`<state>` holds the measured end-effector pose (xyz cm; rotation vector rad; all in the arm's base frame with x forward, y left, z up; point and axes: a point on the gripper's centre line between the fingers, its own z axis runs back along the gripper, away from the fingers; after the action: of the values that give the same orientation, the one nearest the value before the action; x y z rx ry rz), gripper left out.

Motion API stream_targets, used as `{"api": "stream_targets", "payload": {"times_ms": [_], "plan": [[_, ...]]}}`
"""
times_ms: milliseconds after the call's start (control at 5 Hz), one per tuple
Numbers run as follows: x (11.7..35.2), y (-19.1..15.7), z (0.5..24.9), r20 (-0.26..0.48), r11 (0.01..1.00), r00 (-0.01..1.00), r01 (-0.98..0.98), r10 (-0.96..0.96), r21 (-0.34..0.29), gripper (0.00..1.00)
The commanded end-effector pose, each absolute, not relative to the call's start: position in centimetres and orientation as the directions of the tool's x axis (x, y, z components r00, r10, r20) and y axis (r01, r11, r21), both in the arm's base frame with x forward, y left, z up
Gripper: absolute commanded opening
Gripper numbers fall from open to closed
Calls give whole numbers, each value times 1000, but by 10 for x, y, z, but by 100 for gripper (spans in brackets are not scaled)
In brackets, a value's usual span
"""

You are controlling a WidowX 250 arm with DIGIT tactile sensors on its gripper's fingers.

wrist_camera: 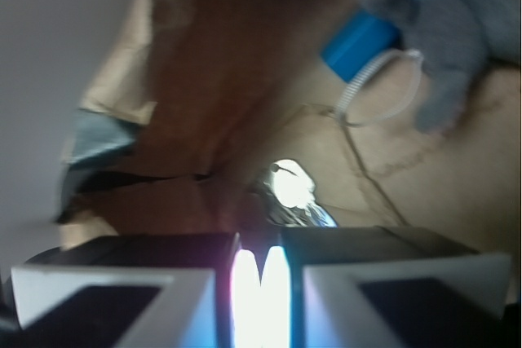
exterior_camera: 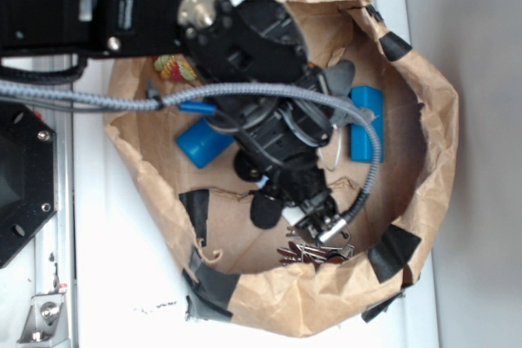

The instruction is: Grab the silver keys.

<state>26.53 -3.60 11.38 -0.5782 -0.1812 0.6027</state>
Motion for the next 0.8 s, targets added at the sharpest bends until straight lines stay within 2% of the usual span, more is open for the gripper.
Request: {"api": "stream_targets", "payload": {"times_ms": [0,200,400,600], "plan": [[277,-54,81,22,625,720,-586,694,-515,100],[282,-69,73,2,606,700,-617,714,-501,100],[284,-82,66,-51,599,697,-649,715,-469,100],[286,-86,60,-48,614,707,-643,705,-458,100]]}}
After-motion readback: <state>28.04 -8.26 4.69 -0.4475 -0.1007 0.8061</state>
